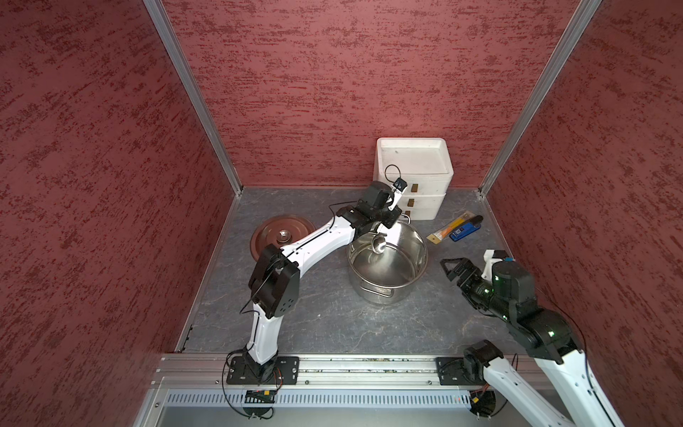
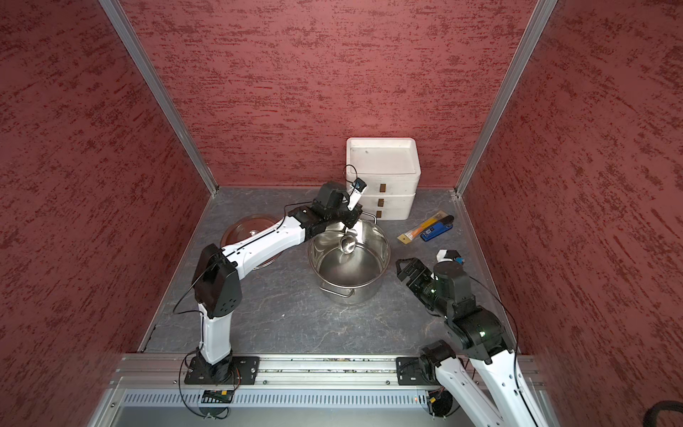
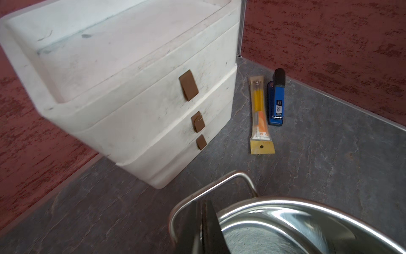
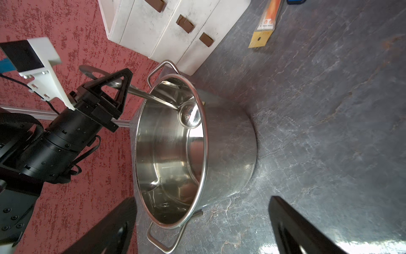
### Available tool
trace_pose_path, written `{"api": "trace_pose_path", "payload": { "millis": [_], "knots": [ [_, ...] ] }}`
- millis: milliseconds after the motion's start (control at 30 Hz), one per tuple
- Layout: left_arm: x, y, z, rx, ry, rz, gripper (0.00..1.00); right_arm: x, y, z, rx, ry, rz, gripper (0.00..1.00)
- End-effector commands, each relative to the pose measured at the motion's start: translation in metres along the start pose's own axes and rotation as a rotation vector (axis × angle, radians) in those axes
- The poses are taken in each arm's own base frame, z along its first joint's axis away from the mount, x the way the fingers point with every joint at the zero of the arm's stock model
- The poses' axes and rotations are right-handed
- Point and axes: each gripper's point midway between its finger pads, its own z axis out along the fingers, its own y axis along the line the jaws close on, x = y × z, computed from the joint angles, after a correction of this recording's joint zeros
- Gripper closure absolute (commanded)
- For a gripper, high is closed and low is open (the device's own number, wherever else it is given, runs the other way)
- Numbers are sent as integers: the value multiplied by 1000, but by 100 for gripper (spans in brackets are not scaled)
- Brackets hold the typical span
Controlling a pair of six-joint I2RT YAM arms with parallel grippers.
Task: Stir the soup with a spoon
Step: Stir the soup in the pan with a stick.
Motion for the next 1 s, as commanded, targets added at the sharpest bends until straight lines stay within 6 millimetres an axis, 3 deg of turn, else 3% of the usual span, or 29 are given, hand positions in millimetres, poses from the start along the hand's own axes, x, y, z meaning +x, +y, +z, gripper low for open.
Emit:
{"api": "trace_pose_path", "payload": {
  "millis": [0, 267, 500, 733, 967],
  "knots": [
    [-24, -27, 5, 68, -63, 32, 100, -6, 5, -8, -11, -28, 1, 2],
    [-24, -104, -10, 230, -75, 66, 100, -4, 2, -6, -11, -25, 6, 2],
    [-5, -152, -50, 313, -55, 79, 100, -2, 2, -2, -17, -20, 5, 2],
    [27, -161, -92, 312, 4, 34, 100, -1, 7, 7, -33, -3, 4, 2],
    [63, -127, -120, 203, 78, 19, 100, 1, 11, 15, -44, 17, -4, 2]
  ]
}}
